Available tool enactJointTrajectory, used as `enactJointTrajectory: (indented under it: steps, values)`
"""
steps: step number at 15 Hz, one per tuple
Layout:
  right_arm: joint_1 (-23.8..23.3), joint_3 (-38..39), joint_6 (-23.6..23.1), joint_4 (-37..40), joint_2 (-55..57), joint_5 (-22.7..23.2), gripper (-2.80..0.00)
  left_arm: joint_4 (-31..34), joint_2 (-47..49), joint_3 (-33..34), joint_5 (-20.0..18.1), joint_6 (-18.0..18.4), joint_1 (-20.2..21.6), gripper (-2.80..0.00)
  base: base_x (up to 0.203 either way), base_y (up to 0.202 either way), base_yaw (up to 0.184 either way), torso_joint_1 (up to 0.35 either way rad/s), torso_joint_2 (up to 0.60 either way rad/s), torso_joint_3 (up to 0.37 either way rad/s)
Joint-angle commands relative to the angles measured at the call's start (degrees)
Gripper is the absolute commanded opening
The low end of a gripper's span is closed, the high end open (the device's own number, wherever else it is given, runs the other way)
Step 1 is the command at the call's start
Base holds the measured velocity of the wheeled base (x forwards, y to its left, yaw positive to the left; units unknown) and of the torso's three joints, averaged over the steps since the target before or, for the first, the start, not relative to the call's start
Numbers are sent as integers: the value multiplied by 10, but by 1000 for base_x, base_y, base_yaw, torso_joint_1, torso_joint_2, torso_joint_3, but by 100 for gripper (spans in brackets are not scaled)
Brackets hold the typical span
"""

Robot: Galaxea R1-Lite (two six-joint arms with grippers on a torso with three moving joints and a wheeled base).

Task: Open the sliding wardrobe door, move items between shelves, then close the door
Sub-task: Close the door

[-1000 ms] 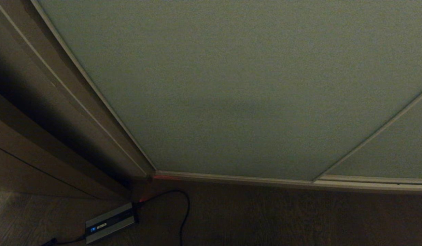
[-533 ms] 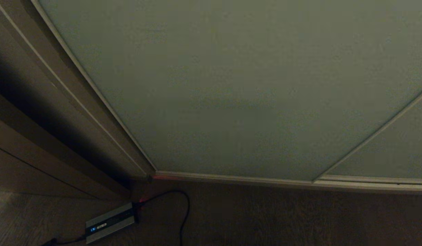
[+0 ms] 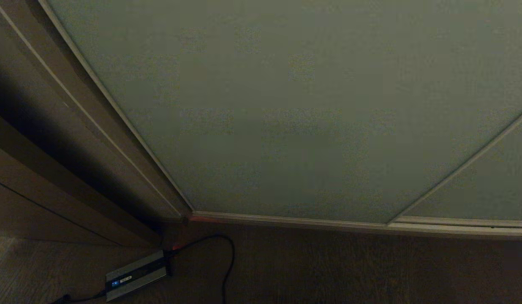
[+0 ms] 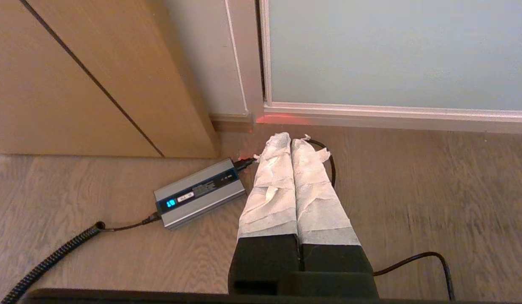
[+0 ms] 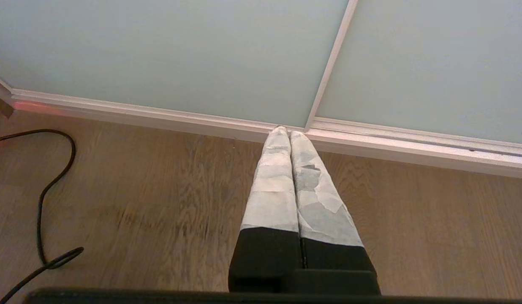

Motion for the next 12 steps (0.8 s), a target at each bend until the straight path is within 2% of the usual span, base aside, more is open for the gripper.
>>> enactJointTrajectory:
  steps: [1, 5, 8, 10, 12]
  values:
    - [0, 2, 0, 1, 1, 1, -280, -1, -1, 0, 0, 0, 0, -280, 0, 0, 0, 0, 0, 0]
    - [0, 2, 0, 1, 1, 1, -280, 0, -1, 0, 0, 0, 0, -280, 0, 0, 0, 0, 0, 0]
    - [0, 2, 0, 1, 1, 1, -280, -2, 0, -2, 0, 14, 1, -280, 0, 0, 0, 0, 0, 0]
    - [0, 2, 0, 1, 1, 1, -280, -25, 0, -47, 3, 23, 0, -280, 0, 0, 0, 0, 0, 0]
    - [0, 2, 0, 1, 1, 1, -280, -37, 7, -149, 4, 28, 0, -280, 0, 0, 0, 0, 0, 0]
